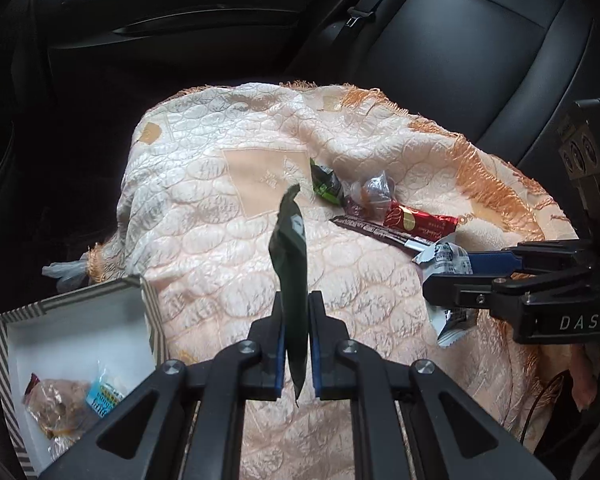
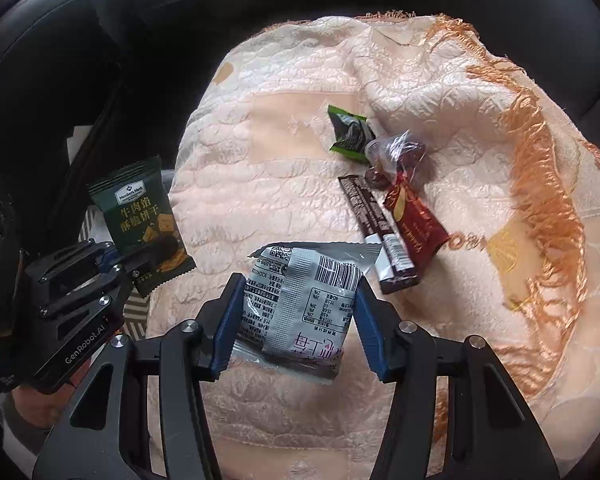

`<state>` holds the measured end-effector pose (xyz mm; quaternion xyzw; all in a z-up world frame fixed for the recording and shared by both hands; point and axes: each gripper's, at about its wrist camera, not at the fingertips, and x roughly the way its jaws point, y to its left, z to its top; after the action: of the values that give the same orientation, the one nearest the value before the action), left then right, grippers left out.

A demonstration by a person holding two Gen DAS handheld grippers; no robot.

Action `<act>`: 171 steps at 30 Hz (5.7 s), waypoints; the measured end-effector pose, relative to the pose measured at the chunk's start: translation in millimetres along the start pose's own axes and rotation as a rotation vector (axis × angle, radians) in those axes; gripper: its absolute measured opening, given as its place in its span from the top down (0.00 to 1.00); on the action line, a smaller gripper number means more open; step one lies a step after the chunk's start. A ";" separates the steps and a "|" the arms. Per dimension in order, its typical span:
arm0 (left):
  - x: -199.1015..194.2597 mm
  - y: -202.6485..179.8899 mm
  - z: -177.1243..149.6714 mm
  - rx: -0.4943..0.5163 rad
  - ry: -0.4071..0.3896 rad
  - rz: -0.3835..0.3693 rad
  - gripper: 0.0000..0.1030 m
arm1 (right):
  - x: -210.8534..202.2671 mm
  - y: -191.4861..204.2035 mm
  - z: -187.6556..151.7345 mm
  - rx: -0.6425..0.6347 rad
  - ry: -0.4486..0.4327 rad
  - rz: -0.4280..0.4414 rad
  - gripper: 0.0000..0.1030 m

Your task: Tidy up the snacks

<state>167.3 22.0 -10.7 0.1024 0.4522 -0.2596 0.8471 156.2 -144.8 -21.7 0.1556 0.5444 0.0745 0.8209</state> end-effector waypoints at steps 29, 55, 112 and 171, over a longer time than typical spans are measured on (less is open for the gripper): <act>-75.7 49.3 -86.2 -0.067 -0.027 0.190 0.89 | 35.8 129.8 -47.9 -0.223 0.054 0.045 0.49; -75.8 106.8 -142.3 -0.190 0.043 0.303 0.89 | 116.0 240.1 -21.5 -0.405 0.117 0.072 0.48; 105.3 -8.5 96.8 -0.294 0.081 0.084 0.07 | -40.7 -48.9 -1.4 0.012 -0.091 -0.066 0.41; 65.5 36.0 45.7 -0.309 0.081 0.108 0.71 | 88.2 -62.6 112.3 0.016 0.054 -0.235 0.59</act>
<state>249.0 11.0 -40.5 0.0053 0.5143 -0.1369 0.8466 291.2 -197.5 -79.3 0.0952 0.5812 -0.0223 0.8079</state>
